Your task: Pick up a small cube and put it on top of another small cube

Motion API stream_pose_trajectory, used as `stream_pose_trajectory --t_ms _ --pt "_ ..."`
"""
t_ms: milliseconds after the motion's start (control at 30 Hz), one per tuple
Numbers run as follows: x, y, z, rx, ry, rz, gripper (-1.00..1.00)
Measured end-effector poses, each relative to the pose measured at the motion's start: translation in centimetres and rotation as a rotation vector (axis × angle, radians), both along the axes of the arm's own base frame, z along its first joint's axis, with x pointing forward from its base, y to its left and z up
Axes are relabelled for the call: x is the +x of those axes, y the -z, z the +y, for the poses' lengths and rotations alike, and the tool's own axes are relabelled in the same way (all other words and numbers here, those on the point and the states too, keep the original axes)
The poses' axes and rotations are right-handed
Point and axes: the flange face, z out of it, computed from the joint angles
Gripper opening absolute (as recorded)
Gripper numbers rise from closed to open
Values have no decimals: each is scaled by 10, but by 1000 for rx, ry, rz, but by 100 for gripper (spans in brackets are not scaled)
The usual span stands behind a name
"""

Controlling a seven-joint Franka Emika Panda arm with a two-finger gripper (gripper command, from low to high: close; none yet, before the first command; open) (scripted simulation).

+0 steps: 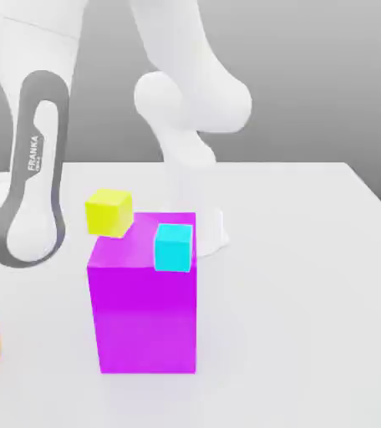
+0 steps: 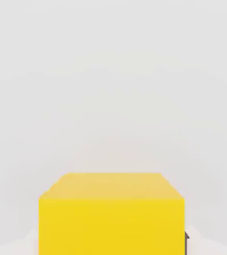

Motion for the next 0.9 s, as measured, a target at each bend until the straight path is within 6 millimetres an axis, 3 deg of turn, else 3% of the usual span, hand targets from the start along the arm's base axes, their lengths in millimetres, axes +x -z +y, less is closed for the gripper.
stream_pose_trajectory --t_ms 133,233,500,900 --pt "0 -45 0 0 0 0 -100" --pt "6 -82 13 10 -31 -9 -100" --pt "18 -172 75 39 -177 -30 -100" --pt "-17 -280 170 34 -377 -25 -100"
